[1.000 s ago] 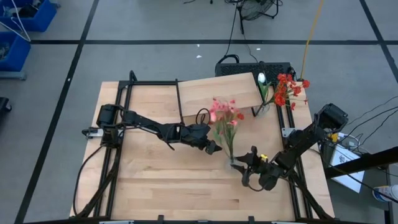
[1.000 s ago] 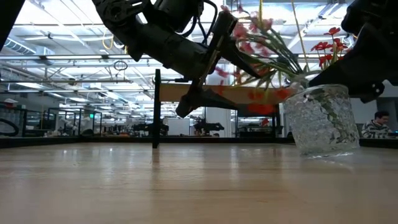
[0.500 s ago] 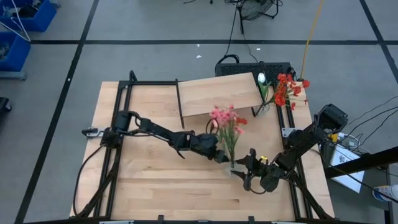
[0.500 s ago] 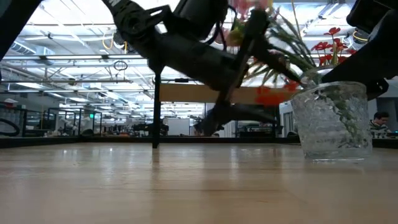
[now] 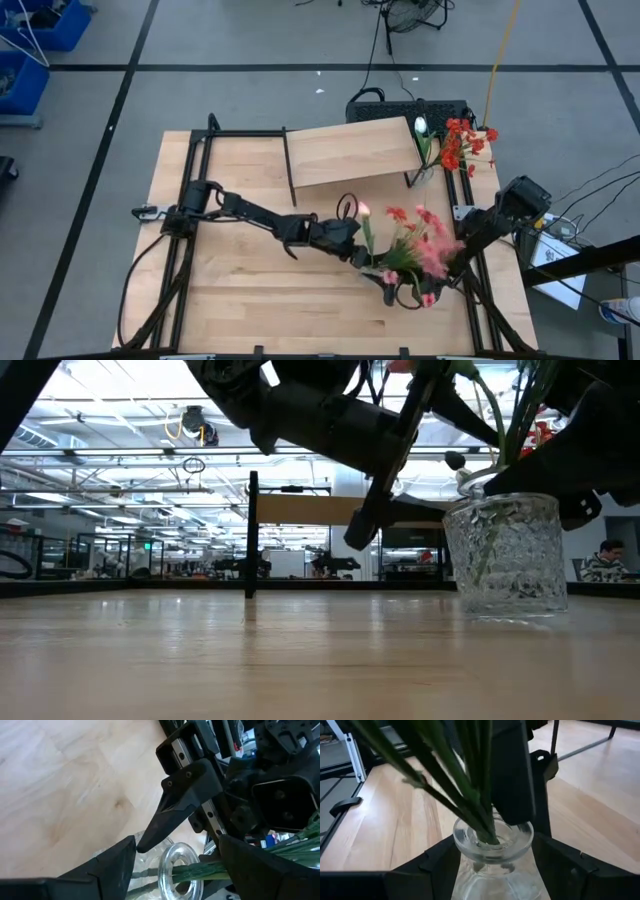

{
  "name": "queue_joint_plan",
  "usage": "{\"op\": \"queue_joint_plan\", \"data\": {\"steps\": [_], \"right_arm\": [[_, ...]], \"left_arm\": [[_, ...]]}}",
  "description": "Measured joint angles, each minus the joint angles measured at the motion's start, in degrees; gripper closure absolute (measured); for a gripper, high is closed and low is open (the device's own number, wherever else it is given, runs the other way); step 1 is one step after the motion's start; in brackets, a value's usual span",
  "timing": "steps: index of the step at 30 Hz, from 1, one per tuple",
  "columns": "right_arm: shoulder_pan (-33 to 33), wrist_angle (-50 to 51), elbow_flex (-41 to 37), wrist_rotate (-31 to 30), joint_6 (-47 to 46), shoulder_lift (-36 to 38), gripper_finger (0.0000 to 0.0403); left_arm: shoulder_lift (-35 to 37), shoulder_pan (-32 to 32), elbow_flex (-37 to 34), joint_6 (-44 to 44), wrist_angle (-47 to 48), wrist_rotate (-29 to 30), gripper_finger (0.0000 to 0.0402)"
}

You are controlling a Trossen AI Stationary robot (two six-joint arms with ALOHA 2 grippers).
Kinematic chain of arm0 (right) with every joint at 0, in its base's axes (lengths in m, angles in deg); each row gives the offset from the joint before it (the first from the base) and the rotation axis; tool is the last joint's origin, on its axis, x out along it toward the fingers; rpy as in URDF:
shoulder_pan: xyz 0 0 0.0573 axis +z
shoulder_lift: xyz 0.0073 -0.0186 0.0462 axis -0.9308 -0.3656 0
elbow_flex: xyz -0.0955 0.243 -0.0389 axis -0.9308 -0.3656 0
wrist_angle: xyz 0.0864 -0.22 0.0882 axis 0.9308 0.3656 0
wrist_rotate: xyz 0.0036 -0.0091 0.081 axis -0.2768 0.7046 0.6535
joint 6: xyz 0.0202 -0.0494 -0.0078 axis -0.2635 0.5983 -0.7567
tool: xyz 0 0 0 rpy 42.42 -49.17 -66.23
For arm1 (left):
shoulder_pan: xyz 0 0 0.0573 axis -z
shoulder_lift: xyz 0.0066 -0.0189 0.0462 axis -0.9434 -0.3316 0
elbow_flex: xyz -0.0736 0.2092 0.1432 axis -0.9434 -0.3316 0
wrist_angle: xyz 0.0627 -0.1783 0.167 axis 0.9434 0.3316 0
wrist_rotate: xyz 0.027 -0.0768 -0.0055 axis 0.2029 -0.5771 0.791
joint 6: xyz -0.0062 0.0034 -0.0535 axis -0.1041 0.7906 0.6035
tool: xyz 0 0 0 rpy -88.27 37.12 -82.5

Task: Pick and place flowers into a vace then onto a shelf
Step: Put the bottom transparent vase with flowers on the shelf

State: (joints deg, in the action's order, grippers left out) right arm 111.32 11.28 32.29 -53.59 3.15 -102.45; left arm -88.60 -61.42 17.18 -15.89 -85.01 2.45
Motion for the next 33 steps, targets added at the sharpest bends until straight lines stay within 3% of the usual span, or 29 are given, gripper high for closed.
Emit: {"op": "queue_joint_plan", "data": {"steps": [7,13,20,26,33], "right_arm": [[-0.73,-5.95,-0.01,-0.82,-0.15,-4.7,0.0178],[-1.29,-12.74,-0.04,-0.94,2.04,-7.19,0.0182],[-1.53,-13.28,-0.04,-0.16,5.34,-7.18,0.0134],[-1.79,-15.86,-0.04,0.08,11.57,-7.32,0.009],[-3.16,-19.58,-0.11,-1.78,14.93,-7.44,0.0092]], "left_arm": [[0.0,0.58,-0.28,2.59,-2.16,2.59,0.0122],[-0.71,0.57,-0.15,5.06,0.43,1.18,0.02],[-0.87,0.55,-0.22,4.22,-0.98,3.47,0.0273],[-0.9,0.46,-0.22,3.29,-1.77,4.41,0.0284],[-0.96,0.42,-0.22,6.28,-1.95,7.32,0.0284]]}}
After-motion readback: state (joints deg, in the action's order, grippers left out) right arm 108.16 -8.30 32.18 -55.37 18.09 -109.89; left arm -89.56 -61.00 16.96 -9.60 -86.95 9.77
